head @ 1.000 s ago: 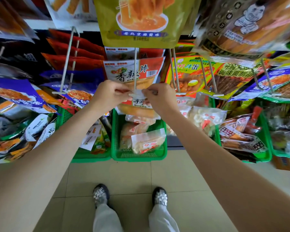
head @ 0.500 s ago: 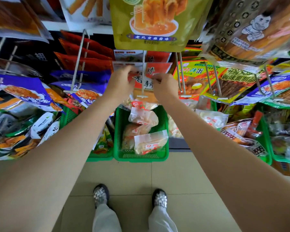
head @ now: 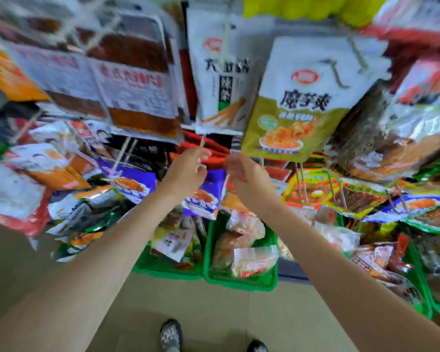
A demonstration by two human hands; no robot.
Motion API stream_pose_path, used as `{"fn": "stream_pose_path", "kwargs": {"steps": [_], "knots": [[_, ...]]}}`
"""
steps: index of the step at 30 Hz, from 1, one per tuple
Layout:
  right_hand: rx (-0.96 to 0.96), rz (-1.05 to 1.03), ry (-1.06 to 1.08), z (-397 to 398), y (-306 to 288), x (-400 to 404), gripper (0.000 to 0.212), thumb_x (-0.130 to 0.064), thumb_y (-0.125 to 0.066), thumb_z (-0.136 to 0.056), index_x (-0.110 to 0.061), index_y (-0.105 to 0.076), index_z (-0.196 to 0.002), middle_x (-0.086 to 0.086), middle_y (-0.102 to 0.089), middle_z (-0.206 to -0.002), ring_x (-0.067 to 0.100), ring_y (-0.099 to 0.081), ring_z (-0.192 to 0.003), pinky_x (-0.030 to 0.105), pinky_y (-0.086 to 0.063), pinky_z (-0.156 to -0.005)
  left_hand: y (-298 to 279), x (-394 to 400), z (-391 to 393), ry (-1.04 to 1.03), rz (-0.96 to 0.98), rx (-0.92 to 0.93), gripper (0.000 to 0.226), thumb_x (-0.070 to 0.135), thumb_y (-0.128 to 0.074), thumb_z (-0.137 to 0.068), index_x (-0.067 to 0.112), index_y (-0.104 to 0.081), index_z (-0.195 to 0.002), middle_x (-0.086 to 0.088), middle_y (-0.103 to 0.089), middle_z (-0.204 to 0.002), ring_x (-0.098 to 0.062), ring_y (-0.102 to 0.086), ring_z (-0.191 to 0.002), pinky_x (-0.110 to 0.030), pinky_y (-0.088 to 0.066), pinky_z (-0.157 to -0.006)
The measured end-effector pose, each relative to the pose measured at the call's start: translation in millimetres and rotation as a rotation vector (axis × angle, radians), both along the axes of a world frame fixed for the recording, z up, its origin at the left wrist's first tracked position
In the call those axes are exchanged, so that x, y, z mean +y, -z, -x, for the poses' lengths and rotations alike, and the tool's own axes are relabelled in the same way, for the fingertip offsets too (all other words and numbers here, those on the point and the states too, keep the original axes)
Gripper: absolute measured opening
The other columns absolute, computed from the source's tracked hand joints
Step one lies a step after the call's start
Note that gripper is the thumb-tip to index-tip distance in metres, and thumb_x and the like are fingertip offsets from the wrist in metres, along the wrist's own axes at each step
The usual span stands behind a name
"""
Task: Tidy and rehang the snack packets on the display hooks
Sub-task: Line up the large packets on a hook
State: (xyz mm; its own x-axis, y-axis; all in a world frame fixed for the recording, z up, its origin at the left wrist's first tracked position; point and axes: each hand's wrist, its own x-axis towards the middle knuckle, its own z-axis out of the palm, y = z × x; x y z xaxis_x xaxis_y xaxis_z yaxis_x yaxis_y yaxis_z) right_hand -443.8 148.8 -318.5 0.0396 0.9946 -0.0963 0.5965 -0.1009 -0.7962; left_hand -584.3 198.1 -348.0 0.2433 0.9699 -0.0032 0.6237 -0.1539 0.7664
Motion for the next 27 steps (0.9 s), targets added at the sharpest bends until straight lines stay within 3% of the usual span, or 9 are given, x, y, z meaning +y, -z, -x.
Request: {"fn": "stream_pose_path", "kwargs": {"steps": [4,9,11,14,18,20,24,26,27], "knots": [[0.005,-0.023,-0.033,58.4,-47.2,33.2,0.038,0.0,-0.043,-0.088,-0.004,-0.047,-0.125,0.016,-0.063,-0.111,0.027,-0.059,-0.105,0.035,-0.043,-0.09,-56.6,21.9,54.4,-0.043,-0.103,0.009,0.032,-0.007,-0.053,-0.083,0.0,-0.056,-0.114,-0.017,-0.063,-0.11,-0.028,-0.061,-0.098,-0.026,-0.043,-0.083],[0.059,-0.046,0.073,103.8,-87.6,85.7,0.062,0.001,-0.054,-0.084,-0.002,-0.027,-0.14,0.017,-0.048,-0.136,0.029,-0.046,-0.126,0.027,-0.031,-0.098,-93.1,31.7,119.0,-0.014,-0.145,0.054,0.036,-0.007,-0.05,-0.084,-0.001,-0.052,-0.119,-0.015,-0.063,-0.111,-0.027,-0.059,-0.102,-0.03,-0.043,-0.087],[0.14,-0.032,0.138,120.2,-96.9,107.4,0.065,-0.002,-0.058,-0.083,-0.003,-0.028,-0.14,0.017,-0.046,-0.137,0.031,-0.047,-0.124,0.034,-0.038,-0.101,-102.1,31.2,140.3,0.006,-0.152,0.09,0.036,-0.005,-0.05,-0.085,0.002,-0.052,-0.12,-0.012,-0.062,-0.11,-0.02,-0.058,-0.088,-0.022,-0.039,-0.08],[0.214,-0.039,0.265,136.6,-106.0,124.0,0.044,-0.006,-0.06,-0.082,-0.004,-0.047,-0.124,0.01,-0.057,-0.116,0.023,-0.055,-0.097,0.027,-0.042,-0.076,-112.7,29.5,168.2,0.041,-0.178,0.11,0.033,-0.003,-0.049,-0.086,0.005,-0.053,-0.118,-0.009,-0.061,-0.11,-0.007,-0.043,-0.069,-0.014,-0.03,-0.069],[0.262,-0.088,0.495,145.6,-118.5,123.7,0.025,-0.014,-0.064,-0.08,-0.012,-0.053,-0.102,0.012,-0.057,-0.115,0.027,-0.06,-0.093,0.039,-0.052,-0.083,-131.9,26.7,194.7,0.061,-0.166,0.115,0.033,0.0,-0.047,-0.088,0.012,-0.052,-0.119,0.0,-0.059,-0.107,-0.012,-0.056,-0.087,-0.019,-0.039,-0.077],[0.291,-0.157,0.513,153.9,-132.8,116.3,0.021,-0.019,-0.065,-0.082,-0.012,-0.051,-0.096,0.011,-0.058,-0.106,0.024,-0.058,-0.084,0.033,-0.051,-0.072,-145.4,23.3,202.8,0.045,-0.196,0.064,0.029,-0.002,-0.047,-0.088,0.011,-0.058,-0.111,0.001,-0.061,-0.098,-0.015,-0.061,-0.084,-0.027,-0.048,-0.079],[0.345,-0.442,0.387,170.0,-181.9,93.9,0.004,-0.02,-0.052,-0.092,-0.017,-0.051,-0.088,-0.004,-0.055,-0.082,0.014,-0.056,-0.079,0.02,-0.045,-0.069,-182.5,12.4,221.3,-0.158,-0.449,-0.049,0.022,-0.002,-0.047,-0.087,0.008,-0.067,-0.089,-0.002,-0.066,-0.074,-0.015,-0.063,-0.062,-0.013,-0.045,-0.053],[0.289,-0.518,0.344,172.6,-205.6,92.7,0.007,-0.022,-0.05,-0.093,-0.017,-0.051,-0.088,0.003,-0.058,-0.09,0.011,-0.054,-0.077,0.019,-0.047,-0.072,-205.0,8.8,228.5,-0.252,-0.593,-0.075,0.022,-0.001,-0.048,-0.086,0.009,-0.068,-0.083,-0.003,-0.065,-0.069,-0.016,-0.06,-0.056,-0.018,-0.044,-0.048],[0.291,-0.52,0.358,172.5,-214.9,93.8,0.008,-0.023,-0.05,-0.092,-0.016,-0.052,-0.089,0.009,-0.06,-0.098,0.015,-0.056,-0.081,0.026,-0.05,-0.077,-216.2,7.9,230.5,-0.271,-0.648,-0.096,0.022,-0.001,-0.047,-0.086,0.009,-0.067,-0.083,-0.003,-0.065,-0.071,-0.017,-0.06,-0.058,-0.024,-0.047,-0.051]]}}
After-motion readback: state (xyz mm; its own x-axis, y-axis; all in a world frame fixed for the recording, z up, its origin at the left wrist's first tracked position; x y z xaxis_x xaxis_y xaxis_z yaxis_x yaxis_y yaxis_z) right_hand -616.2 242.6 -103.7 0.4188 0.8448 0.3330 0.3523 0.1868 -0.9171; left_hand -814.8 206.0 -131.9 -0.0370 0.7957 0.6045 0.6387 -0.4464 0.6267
